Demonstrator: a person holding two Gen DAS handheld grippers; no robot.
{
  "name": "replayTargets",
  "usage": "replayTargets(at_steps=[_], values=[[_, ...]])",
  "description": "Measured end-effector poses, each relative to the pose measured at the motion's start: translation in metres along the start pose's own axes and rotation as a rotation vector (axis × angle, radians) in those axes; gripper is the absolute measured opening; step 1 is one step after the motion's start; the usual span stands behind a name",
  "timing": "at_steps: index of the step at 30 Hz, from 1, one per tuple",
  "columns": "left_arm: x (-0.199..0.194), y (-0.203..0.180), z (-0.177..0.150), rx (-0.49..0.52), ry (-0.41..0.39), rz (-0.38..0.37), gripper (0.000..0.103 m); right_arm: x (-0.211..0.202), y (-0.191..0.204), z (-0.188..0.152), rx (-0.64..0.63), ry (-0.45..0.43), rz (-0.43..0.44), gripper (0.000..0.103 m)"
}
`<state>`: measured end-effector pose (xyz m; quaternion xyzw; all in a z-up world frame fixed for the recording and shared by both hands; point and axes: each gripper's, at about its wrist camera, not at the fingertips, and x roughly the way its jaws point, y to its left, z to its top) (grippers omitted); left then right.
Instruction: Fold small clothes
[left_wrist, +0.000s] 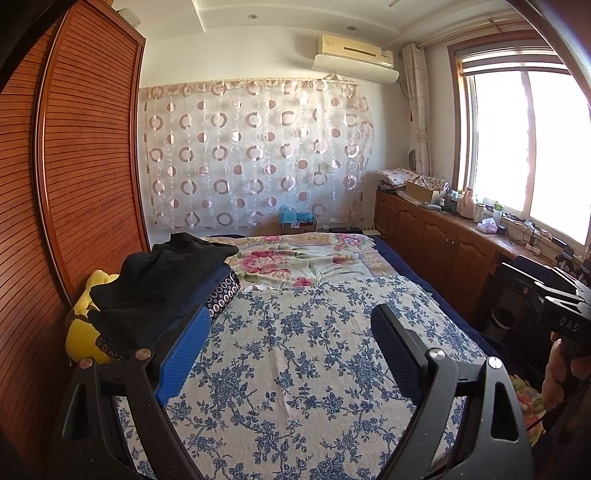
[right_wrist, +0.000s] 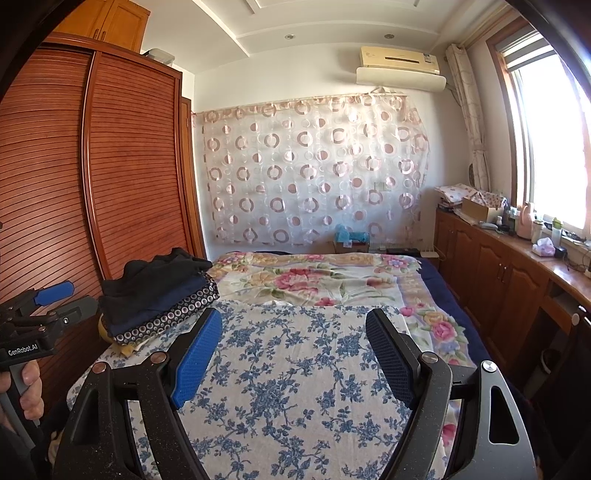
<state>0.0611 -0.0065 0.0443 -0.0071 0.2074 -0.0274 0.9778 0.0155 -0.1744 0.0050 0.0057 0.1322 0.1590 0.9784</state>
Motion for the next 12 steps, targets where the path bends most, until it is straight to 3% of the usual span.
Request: replayTargets(at_steps=[12], values=[[0.0001, 0.0000, -0.0013, 0.001, -0.001, 0.001, 0.089, -0.0002, -0.0041, -0.0016, 0.001, -0.001, -0.004, 0.082]])
